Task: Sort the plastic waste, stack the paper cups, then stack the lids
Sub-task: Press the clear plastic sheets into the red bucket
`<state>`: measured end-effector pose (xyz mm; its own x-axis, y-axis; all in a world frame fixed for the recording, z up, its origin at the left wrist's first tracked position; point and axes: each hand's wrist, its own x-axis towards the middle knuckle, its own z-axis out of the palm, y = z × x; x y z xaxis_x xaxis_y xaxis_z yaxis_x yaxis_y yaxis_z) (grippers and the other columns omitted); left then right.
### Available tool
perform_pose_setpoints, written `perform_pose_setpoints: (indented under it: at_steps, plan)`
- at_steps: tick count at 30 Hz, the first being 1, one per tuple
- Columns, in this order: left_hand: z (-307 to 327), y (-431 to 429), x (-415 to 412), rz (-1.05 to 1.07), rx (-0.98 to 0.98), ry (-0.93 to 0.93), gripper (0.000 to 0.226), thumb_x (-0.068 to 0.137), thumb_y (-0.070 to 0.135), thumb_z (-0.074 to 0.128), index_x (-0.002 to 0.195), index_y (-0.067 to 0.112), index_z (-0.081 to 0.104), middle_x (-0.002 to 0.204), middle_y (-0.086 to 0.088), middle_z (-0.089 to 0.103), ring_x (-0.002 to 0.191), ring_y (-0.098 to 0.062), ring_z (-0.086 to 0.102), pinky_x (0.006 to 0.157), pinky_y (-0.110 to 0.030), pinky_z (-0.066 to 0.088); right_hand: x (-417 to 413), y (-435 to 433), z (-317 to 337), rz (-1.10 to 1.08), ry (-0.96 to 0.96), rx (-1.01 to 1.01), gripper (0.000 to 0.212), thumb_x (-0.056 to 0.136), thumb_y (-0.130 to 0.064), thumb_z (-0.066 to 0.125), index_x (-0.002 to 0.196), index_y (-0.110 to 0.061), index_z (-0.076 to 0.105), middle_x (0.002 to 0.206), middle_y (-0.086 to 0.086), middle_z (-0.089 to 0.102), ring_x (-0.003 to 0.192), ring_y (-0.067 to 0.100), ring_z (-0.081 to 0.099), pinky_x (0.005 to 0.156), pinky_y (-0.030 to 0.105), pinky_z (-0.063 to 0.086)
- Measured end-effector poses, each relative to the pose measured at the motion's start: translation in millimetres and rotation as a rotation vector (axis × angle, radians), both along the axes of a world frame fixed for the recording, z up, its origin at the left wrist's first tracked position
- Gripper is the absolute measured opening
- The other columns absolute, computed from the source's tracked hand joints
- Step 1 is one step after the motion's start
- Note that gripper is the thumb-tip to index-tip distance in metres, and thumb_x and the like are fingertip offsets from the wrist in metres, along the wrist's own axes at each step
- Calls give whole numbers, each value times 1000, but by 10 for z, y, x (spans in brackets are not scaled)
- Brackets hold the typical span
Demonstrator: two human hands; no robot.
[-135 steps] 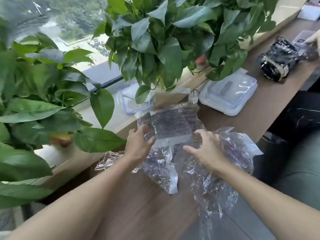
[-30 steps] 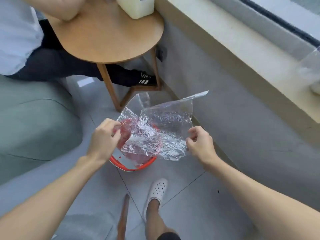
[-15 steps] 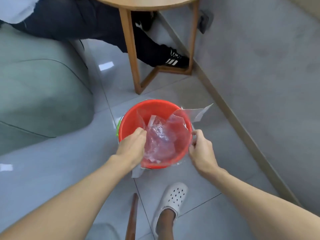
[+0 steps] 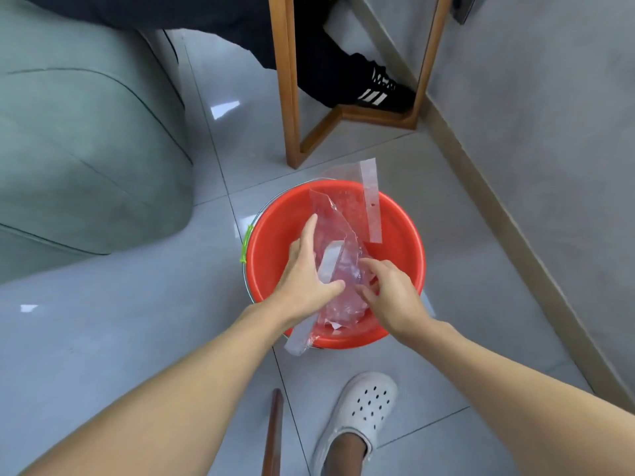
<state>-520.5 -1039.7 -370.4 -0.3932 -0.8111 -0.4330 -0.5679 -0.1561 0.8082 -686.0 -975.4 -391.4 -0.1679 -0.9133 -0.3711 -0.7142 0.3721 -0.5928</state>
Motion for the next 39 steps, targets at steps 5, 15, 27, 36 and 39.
perform_pose_setpoints:
  at_steps: [5,15,27,36,39]
  plan:
    - [51,141,22,-418,-269,-454,68,99,17,53,152,23,10,134,-15,54,110,-38,60,89,-48,49,-2,39,-70,-23,-42,0,56,94,-24,58,146,-25,37,130,1,52,105,23,58,94,40,48]
    - [167,228,-247,-583,-307,-641,101,98,37,60,155,28,-23,147,-18,37,104,-40,64,85,-50,53,-227,253,182,-58,-47,14,62,92,-30,60,148,-24,34,141,2,49,112,25,57,99,39,46]
    - [14,323,-397,-972,-552,-881,57,105,34,35,154,7,21,168,3,-15,151,-21,13,100,-53,41,-350,577,300,-168,-80,-7,58,93,-28,59,146,-21,36,137,2,52,111,23,56,97,36,44]
    - [-682,-40,-342,-794,-201,-842,85,100,62,33,160,11,-1,163,11,-30,155,-16,-2,114,-62,26,-216,357,-256,-228,-141,28,70,91,-34,61,151,-22,28,146,4,45,124,23,51,105,44,43]
    - [-629,-63,-264,-779,-204,-790,84,100,60,35,160,19,-8,165,6,-26,156,-20,-2,117,-61,24,-190,343,-209,-274,-160,40,70,91,-34,61,151,-21,28,147,4,44,125,24,51,105,43,42]
